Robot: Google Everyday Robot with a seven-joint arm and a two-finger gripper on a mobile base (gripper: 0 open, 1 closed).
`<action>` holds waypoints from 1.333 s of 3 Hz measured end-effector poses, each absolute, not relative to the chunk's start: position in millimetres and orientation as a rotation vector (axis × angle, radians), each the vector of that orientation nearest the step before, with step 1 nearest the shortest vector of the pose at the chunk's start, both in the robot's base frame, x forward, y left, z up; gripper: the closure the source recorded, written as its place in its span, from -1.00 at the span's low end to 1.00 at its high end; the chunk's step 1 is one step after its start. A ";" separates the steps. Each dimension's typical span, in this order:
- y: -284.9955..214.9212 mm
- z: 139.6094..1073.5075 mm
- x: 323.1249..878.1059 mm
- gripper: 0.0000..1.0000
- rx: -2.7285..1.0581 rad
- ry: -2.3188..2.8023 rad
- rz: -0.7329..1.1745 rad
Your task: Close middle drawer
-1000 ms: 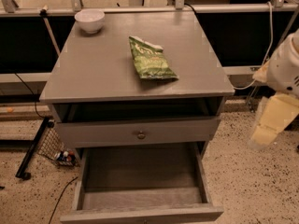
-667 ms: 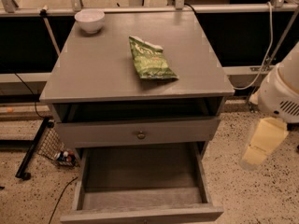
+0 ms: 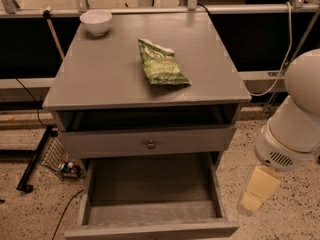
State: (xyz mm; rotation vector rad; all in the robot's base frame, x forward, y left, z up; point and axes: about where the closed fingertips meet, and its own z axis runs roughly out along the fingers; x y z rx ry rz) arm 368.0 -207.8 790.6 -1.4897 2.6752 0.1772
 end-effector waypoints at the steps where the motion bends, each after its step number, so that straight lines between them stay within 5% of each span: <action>1: -208.0 786.2 368.6 -1.00 -1.484 2.682 0.186; 4: -212.8 700.1 380.8 -1.00 -1.218 2.834 0.261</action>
Offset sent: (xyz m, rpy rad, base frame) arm 0.0053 -0.0014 -0.0316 0.0231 0.0464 -0.0324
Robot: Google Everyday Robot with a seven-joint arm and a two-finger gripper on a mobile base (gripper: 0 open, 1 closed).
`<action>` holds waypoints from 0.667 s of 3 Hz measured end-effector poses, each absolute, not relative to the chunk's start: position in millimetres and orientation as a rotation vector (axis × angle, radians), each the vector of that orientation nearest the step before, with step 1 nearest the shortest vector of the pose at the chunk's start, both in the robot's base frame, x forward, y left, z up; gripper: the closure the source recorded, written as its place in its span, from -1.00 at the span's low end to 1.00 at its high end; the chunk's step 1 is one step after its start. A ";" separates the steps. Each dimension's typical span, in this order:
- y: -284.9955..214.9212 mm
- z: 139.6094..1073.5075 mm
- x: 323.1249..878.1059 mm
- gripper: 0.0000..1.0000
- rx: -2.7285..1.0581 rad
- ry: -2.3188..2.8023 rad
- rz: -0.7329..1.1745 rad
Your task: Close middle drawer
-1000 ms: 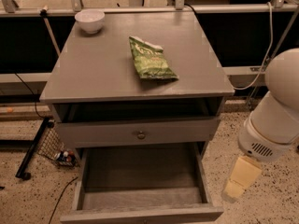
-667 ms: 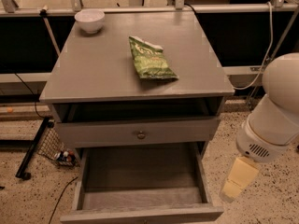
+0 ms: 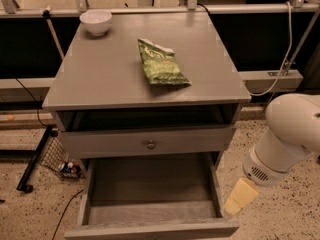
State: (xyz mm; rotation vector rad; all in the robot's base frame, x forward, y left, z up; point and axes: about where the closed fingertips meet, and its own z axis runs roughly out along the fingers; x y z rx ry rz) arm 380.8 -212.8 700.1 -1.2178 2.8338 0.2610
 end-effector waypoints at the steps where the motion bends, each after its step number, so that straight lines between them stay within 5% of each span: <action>1: -211.2 674.3 383.2 -1.00 -1.116 2.876 0.284; 2: -215.0 661.8 373.2 -1.00 -1.097 2.901 0.277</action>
Offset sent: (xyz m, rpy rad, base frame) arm 0.0018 0.0013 -0.0236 0.0106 0.0142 -0.0617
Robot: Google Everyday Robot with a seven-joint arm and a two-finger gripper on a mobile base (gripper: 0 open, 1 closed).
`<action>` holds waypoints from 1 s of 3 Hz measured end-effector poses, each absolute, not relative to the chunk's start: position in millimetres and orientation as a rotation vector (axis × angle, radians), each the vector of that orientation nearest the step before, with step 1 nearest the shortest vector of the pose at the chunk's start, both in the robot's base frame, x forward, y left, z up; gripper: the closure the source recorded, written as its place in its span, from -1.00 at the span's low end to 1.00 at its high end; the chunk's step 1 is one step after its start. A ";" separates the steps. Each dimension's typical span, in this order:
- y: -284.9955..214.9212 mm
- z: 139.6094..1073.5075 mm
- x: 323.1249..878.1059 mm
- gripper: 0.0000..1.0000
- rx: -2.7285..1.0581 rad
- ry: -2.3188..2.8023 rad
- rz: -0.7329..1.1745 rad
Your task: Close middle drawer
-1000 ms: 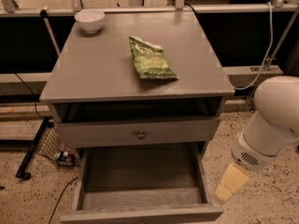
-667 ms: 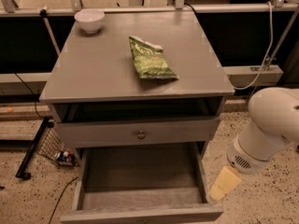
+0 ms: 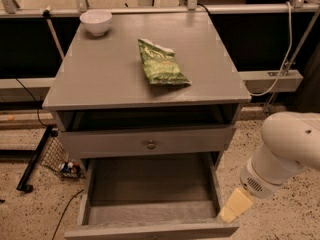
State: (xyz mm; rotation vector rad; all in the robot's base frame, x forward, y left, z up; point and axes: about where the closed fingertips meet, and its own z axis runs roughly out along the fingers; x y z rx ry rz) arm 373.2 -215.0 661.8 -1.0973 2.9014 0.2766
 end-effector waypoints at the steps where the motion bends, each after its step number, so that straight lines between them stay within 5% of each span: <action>1: -220.7 639.1 358.5 -1.00 -1.067 2.933 0.294; 3: -224.9 572.7 335.5 -1.00 -0.929 3.030 0.354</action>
Offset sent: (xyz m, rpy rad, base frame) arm -0.0329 -0.0124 -0.0641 -0.0214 0.0694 -0.0757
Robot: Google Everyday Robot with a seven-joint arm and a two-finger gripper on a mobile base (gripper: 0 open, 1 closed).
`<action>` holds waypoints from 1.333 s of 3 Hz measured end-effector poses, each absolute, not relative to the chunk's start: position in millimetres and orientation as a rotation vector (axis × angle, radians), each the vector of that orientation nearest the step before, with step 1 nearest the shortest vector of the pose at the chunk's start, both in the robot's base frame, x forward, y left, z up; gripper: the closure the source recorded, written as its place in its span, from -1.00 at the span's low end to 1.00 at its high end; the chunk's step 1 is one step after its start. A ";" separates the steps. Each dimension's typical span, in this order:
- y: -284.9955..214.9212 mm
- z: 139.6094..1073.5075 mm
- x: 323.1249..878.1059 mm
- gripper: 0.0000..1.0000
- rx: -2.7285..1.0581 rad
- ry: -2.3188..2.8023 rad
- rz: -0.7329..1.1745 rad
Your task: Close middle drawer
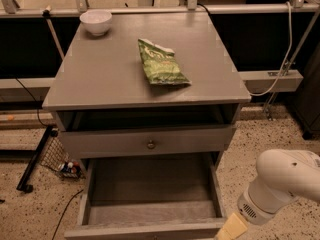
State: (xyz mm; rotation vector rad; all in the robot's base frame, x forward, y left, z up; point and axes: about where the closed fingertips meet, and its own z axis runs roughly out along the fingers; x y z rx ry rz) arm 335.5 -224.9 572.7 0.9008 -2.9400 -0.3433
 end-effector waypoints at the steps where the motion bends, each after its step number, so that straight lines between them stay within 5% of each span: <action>1: -225.5 569.4 335.4 -1.00 0.894 -2.939 -0.337; 4: -249.6 487.8 334.0 -1.00 0.624 -3.006 -0.320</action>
Offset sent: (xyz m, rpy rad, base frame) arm 0.0008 -0.0080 -0.0445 -0.0695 0.0369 -0.0459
